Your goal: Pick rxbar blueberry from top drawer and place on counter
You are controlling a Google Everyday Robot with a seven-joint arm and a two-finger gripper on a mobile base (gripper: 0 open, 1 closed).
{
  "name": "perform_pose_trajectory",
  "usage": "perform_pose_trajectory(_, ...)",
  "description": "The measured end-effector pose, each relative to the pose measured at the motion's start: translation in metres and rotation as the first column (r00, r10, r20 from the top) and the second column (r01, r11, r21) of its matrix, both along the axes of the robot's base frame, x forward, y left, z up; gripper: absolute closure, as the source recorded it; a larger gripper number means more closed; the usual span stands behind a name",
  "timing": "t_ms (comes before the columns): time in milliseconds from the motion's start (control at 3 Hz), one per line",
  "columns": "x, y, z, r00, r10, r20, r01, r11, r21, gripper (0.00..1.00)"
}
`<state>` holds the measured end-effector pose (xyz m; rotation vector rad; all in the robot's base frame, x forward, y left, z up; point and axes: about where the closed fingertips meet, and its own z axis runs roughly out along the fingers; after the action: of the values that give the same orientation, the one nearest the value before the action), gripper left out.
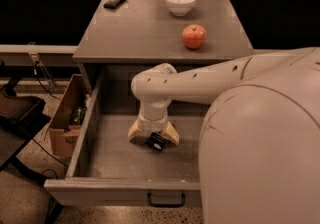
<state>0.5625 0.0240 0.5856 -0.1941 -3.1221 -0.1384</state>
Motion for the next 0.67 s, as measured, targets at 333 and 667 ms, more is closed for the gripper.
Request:
perform_pose_trajectory(333, 0.0000, 0.0000, 0.0114, 1.0000, 0.000, 0.000, 0.000, 1.000, 0.000, 1.00)
perform_pose_trajectory(667, 0.0000, 0.0000, 0.0178, 1.0000, 0.000, 0.000, 0.000, 1.000, 0.000, 1.00)
